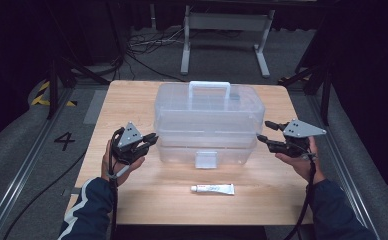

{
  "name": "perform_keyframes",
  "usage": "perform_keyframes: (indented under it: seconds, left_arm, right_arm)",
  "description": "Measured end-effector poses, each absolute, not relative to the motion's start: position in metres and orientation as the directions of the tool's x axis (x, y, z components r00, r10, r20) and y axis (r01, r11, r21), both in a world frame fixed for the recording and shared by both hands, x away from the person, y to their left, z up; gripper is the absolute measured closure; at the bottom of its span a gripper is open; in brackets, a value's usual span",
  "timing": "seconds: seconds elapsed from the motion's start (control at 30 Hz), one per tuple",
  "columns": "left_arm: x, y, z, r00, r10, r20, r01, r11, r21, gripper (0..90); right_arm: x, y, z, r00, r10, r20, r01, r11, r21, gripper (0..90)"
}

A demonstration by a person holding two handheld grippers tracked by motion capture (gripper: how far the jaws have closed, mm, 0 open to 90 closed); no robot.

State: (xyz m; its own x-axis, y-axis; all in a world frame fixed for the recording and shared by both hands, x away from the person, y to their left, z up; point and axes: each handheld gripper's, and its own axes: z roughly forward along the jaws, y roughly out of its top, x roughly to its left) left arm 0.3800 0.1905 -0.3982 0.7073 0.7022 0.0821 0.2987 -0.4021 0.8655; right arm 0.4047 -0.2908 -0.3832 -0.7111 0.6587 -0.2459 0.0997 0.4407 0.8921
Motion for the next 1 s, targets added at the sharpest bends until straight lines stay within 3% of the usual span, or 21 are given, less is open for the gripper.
perform_keyframes:
  seconds: [0.3,0.63,1.0]
  left_arm:
    - [0.370,0.186,-0.399,0.739,0.669,0.072,0.297,-0.420,0.857,65.9]
    - [0.368,0.179,-0.405,0.761,0.643,0.085,0.305,-0.469,0.829,54.6]
    - [0.373,0.175,-0.416,0.744,0.661,0.101,0.335,-0.499,0.799,47.1]
  right_arm:
    - [0.406,-0.281,-0.377,-0.648,0.698,-0.306,0.015,0.413,0.910,60.6]
    - [0.411,-0.269,-0.374,-0.534,0.768,-0.354,-0.065,0.380,0.923,62.7]
    - [0.421,-0.261,-0.367,-0.448,0.813,-0.371,-0.045,0.394,0.918,69.2]
